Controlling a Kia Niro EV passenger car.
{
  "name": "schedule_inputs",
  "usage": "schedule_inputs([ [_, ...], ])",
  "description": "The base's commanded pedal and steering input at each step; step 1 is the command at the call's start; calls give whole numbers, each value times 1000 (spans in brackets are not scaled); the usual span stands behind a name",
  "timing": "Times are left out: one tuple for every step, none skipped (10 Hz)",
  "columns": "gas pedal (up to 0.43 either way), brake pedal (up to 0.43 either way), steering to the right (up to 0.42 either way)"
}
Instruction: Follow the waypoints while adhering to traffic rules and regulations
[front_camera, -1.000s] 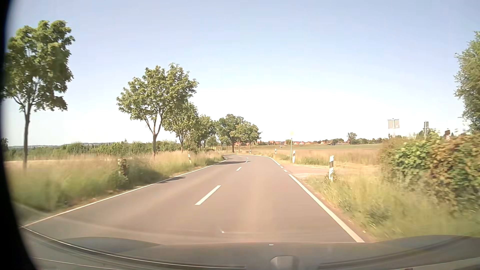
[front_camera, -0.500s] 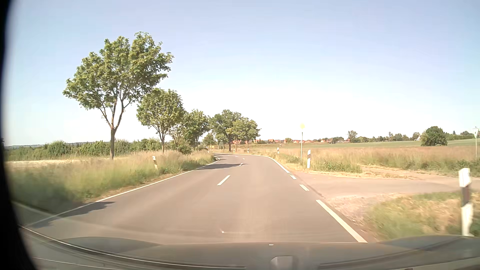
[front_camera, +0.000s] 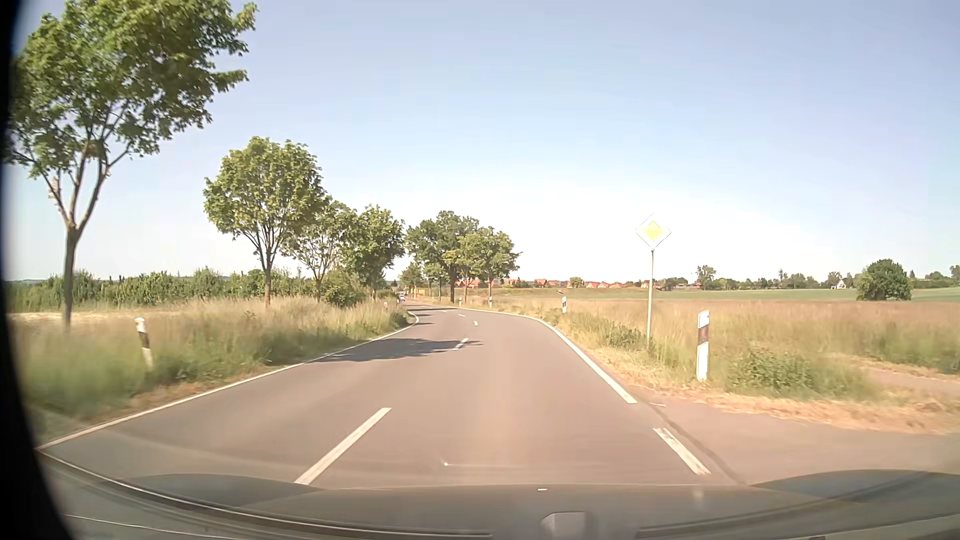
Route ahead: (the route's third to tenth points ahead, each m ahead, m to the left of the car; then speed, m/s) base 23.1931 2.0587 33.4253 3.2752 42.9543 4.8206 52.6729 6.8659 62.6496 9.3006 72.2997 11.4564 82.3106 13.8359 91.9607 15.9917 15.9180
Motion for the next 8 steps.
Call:
schedule_inputs([
  [98,0,3],
  [110,6,2],
  [118,6,0],
  [118,6,-3],
  [130,6,-3],
  [130,6,-6],
  [130,6,-10],
  [138,6,-14],
])
